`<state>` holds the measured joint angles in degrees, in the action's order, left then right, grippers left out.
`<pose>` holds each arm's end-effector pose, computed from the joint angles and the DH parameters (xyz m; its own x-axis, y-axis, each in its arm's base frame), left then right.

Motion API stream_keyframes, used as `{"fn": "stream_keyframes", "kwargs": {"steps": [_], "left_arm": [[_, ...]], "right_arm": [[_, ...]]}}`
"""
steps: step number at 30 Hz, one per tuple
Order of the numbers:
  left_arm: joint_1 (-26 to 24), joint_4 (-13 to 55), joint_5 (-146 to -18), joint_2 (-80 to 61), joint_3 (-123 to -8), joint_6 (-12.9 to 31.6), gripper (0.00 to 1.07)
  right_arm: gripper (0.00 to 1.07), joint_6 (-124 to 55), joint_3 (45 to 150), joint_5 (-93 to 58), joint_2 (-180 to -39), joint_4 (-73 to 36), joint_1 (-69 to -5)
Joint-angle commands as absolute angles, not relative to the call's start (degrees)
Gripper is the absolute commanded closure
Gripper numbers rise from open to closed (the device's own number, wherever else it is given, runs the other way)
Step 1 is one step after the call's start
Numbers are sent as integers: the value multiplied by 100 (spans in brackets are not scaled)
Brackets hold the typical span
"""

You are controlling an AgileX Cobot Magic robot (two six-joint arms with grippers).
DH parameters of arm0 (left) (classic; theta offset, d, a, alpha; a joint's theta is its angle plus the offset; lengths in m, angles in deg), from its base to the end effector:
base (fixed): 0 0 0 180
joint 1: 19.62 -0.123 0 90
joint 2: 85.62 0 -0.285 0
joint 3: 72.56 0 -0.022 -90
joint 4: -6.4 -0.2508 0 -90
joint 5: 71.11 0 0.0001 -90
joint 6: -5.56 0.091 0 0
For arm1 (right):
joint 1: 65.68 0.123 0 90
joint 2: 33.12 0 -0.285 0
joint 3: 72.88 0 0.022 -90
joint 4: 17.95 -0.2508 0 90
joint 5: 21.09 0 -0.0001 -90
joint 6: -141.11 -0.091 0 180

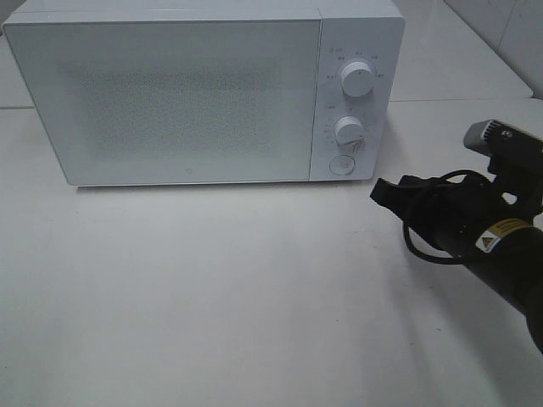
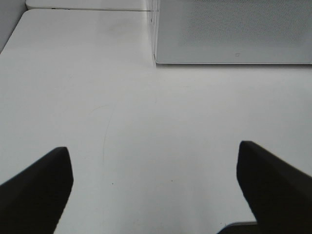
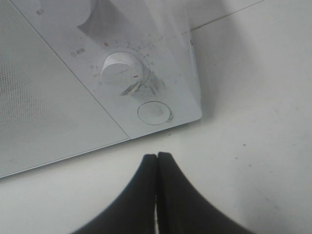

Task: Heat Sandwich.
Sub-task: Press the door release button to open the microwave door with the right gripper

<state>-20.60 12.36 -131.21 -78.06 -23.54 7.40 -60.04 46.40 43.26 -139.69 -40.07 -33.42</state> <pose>-0.0041 -0.0083 0.2764 -0.4480 -0.0275 -0.8936 0.0546 0.9968 -0.0580 0.2200 0.1024 0.1345 -0.2996 0.3859 -0.8725 -0.0812 0.9009 0.4264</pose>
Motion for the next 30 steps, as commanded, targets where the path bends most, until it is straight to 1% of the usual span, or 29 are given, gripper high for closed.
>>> {"fn": "stream_keyframes", "kwargs": {"steps": [1, 5, 10, 14, 15, 16, 18, 23, 24, 30], "left_arm": [[-2031, 1271, -13035, -7909, -2348, 717, 23], [-2031, 1271, -13035, -7909, -2348, 717, 23], [-2031, 1271, -13035, -7909, -2348, 717, 23], [-2031, 1271, -13035, -7909, -2348, 717, 23], [-2031, 1271, -13035, -7909, -2348, 717, 23], [-2031, 1271, -13035, -7909, -2348, 717, 23], [-2031, 1271, -13035, -7909, -2348, 717, 23], [-2031, 1271, -13035, -7909, -2348, 717, 23], [-2031, 1271, -13035, -7909, -2348, 717, 23], [-2031, 1271, -13035, -7909, -2348, 717, 23]], "right_arm": [[107, -6244, 5024, 4389, -14249, -4001, -3147], [107, -6559, 5259, 4377, -14438, -3995, -3130], [107, -7419, 5592, 4263, -14679, -3950, -3130], [107, -8708, 5878, 4257, -14965, -3938, -3130], [107, -8708, 5878, 4257, -14965, -3938, -3130], [107, -9281, 5975, 4263, -15051, -3944, -3130], [107, -9791, 6096, 4263, -15114, -3995, -3130], [107, -10255, 6480, 4051, -15298, -4047, -3130], [107, -10352, 6617, 3758, -15332, -4248, -3130], [107, -10404, 6852, 3231, -15361, -4752, -3159]]}}
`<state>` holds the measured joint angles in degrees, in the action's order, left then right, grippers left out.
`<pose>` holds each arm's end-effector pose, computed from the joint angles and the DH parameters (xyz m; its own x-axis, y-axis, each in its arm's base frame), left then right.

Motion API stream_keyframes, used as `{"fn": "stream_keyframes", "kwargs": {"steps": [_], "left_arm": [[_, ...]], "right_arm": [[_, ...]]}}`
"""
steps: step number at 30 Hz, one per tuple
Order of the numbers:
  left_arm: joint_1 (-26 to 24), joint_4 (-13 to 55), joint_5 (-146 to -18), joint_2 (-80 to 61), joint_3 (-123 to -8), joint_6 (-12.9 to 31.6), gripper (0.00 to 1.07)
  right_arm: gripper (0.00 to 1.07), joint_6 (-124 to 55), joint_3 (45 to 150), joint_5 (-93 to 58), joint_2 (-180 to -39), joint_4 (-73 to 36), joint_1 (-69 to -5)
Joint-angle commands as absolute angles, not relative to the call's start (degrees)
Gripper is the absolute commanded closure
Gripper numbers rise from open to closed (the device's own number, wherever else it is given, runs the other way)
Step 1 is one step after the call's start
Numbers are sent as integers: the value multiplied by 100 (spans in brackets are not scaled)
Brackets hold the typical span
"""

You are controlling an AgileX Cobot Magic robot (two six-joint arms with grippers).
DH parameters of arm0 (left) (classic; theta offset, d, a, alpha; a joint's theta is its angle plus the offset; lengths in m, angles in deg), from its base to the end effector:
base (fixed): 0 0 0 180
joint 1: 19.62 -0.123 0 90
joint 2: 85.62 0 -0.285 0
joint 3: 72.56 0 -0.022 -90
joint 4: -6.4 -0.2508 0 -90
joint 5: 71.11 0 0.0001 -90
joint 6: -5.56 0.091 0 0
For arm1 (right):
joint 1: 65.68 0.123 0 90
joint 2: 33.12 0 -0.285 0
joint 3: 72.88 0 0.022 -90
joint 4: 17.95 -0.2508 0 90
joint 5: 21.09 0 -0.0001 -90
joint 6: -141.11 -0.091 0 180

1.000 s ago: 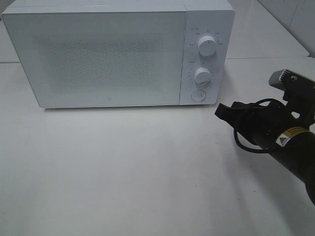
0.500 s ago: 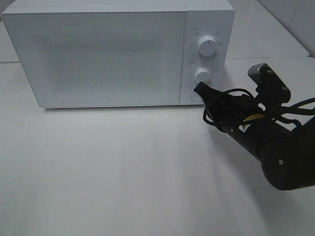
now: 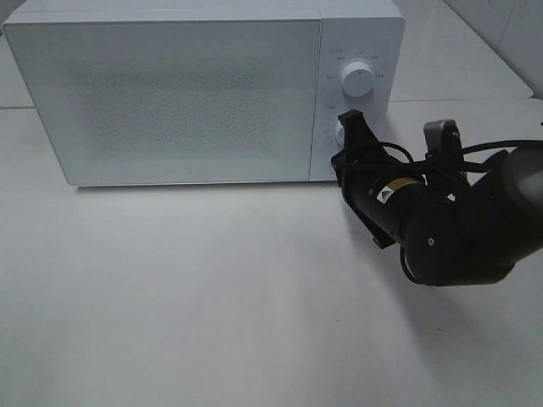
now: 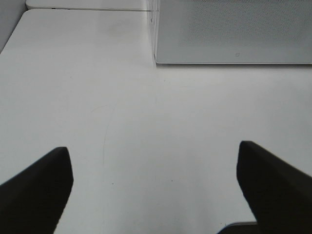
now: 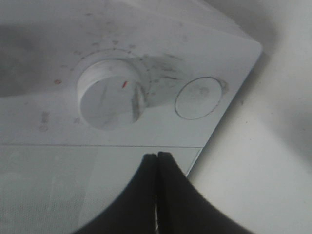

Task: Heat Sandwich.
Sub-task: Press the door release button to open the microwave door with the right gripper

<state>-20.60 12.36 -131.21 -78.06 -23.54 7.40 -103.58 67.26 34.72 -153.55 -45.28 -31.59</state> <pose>-0.0041 -0.0083 0.2764 -0.4480 -0.0275 -0.8936 0.0546 0.9968 -0.0580 0.2925 0.1563 0.1144 -0.2560 0.9297 -0.2649 0.2139 0.3217 0.9224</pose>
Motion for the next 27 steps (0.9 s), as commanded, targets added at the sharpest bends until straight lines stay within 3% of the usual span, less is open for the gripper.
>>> {"fn": "stream_keyframes", "kwargs": {"steps": [1, 27], "left_arm": [[-2031, 1271, -13035, -7909, -2348, 717, 23], [-2031, 1271, -13035, -7909, -2348, 717, 23]], "right_arm": [[107, -10404, 6881, 3203, -15361, -4752, -3165], [107, -11183, 7522, 2790, -15928, -5330, -3451]]}}
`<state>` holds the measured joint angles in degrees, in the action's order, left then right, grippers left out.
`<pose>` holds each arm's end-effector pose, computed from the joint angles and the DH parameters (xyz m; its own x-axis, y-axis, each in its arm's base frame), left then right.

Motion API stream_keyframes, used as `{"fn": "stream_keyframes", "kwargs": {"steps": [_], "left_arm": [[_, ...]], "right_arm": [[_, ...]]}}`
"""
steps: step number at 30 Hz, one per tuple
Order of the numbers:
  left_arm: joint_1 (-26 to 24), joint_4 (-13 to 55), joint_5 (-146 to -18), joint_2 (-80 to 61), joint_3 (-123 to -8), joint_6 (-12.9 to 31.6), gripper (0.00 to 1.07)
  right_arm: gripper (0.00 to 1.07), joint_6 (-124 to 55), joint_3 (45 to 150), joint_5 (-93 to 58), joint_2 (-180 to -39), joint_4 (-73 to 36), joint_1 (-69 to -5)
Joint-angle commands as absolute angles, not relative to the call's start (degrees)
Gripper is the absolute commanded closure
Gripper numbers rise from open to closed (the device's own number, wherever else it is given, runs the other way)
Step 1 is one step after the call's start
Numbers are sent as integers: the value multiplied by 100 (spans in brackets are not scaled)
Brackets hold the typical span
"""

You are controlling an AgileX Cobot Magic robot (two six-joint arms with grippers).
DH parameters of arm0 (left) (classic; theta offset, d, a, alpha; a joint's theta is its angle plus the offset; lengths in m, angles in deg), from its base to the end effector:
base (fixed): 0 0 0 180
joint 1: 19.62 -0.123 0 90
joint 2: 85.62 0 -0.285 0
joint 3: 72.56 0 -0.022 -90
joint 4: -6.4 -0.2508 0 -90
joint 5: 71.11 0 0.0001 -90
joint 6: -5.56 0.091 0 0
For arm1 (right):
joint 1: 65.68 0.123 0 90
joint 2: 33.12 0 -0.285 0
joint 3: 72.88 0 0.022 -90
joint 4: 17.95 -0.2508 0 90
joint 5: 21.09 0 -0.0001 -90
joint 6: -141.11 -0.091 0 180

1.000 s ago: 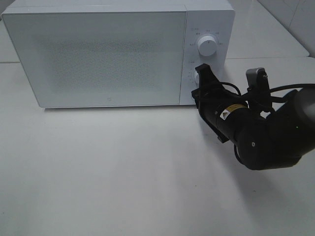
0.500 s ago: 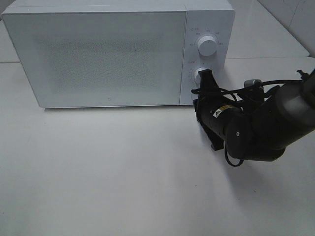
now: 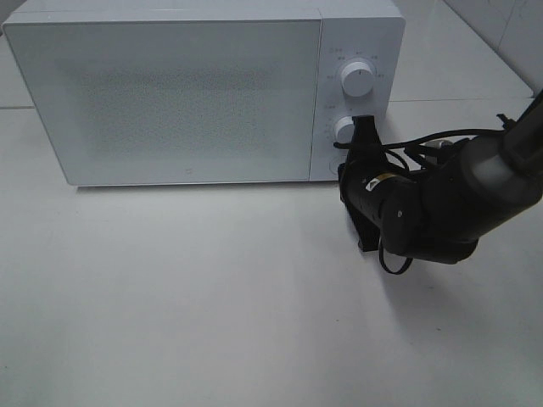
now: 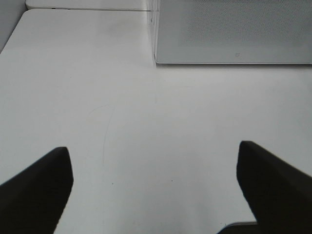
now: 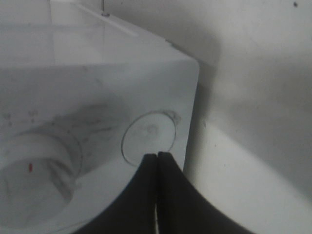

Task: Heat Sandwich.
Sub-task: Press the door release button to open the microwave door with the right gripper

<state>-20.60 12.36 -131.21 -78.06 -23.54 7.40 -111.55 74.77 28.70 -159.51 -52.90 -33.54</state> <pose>-0.0041 -0.0083 0.2764 -0.4480 -0.0275 -0.8936 0.0546 0.9968 -0.0580 0.3217 0.1551 0.0925 -0.0979 0.9927 -0.0710 0.3674 0.1024 0.9244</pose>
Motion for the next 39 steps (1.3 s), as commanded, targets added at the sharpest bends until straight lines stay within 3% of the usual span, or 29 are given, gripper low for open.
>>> {"fn": "stream_keyframes", "kwargs": {"steps": [1, 39], "left_arm": [[-2031, 1271, -13035, -7909, -2348, 717, 23], [-2031, 1271, -13035, -7909, -2348, 722, 23]], "right_arm": [[107, -11183, 7522, 2767, -15928, -5330, -3503], [107, -11029, 8204, 2928, -16409, -5348, -3634]]}}
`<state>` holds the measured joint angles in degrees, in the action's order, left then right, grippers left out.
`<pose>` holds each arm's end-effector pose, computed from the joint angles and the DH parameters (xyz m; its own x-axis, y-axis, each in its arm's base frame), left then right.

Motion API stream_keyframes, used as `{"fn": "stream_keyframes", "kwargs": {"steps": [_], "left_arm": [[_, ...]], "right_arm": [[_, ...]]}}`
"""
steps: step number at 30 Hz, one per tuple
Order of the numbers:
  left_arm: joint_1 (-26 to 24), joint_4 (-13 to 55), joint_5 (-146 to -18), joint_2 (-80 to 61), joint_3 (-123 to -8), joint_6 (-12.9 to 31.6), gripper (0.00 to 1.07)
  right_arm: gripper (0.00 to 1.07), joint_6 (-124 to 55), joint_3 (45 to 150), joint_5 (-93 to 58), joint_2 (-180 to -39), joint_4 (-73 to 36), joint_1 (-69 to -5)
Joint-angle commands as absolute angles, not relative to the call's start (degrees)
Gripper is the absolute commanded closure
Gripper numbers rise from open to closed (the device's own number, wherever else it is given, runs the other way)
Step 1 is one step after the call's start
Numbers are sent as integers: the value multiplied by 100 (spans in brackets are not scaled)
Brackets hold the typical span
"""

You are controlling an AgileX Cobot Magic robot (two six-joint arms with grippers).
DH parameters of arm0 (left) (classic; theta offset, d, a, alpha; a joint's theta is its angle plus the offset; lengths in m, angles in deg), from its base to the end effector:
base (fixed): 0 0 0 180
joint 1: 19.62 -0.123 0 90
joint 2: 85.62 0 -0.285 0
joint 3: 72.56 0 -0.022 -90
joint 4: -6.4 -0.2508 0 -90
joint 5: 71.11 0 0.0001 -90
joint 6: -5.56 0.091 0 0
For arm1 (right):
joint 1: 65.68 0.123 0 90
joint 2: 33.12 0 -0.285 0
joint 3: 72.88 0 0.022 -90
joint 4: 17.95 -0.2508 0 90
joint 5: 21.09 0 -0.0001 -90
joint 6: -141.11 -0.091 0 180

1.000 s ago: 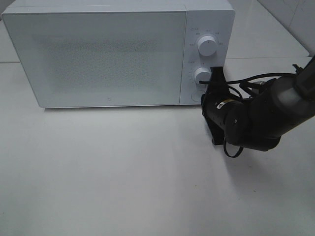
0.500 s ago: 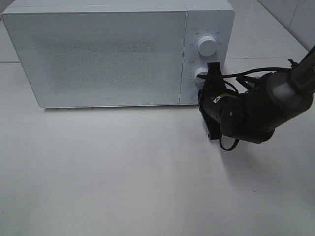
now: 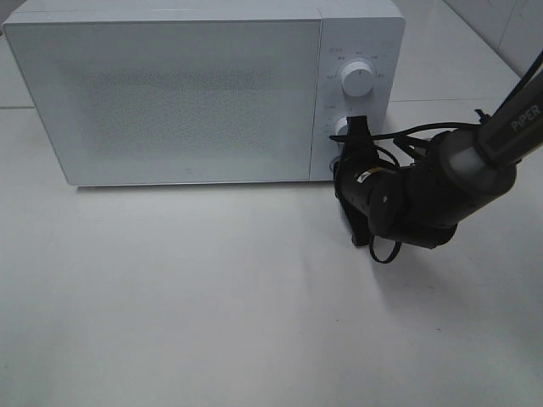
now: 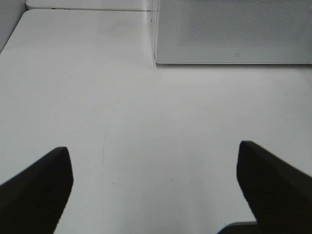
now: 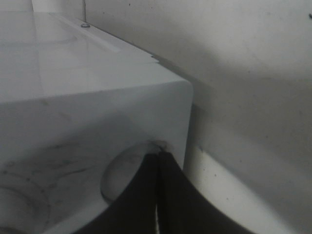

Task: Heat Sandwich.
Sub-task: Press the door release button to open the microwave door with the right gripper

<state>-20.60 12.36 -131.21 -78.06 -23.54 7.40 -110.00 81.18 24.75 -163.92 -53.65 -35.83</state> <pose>-0.0041 -0.0083 0.2764 -0.4480 -0.0275 -0.8936 0.0546 0.9968 -0.0580 0.3478 0.1557 0.0796 -0.0744 0.9949 -0.0677 0.4052 0.0922 0.9096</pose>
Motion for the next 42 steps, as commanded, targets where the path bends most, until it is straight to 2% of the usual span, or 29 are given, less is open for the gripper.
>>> {"fn": "stream_keyframes", "kwargs": {"steps": [1, 16, 42], "left_arm": [[-2031, 1271, -13035, -7909, -2348, 722, 23], [-2031, 1271, -13035, -7909, -2348, 722, 23], [-2031, 1271, -13035, -7904, -2348, 722, 23]], "right_arm": [[107, -11057, 8204, 3059, -16427, -5348, -3663], [107, -11097, 8204, 3856, -16427, -5273, -3726], [107, -11510, 8766, 3988, -16742, -5090, -3766]]}}
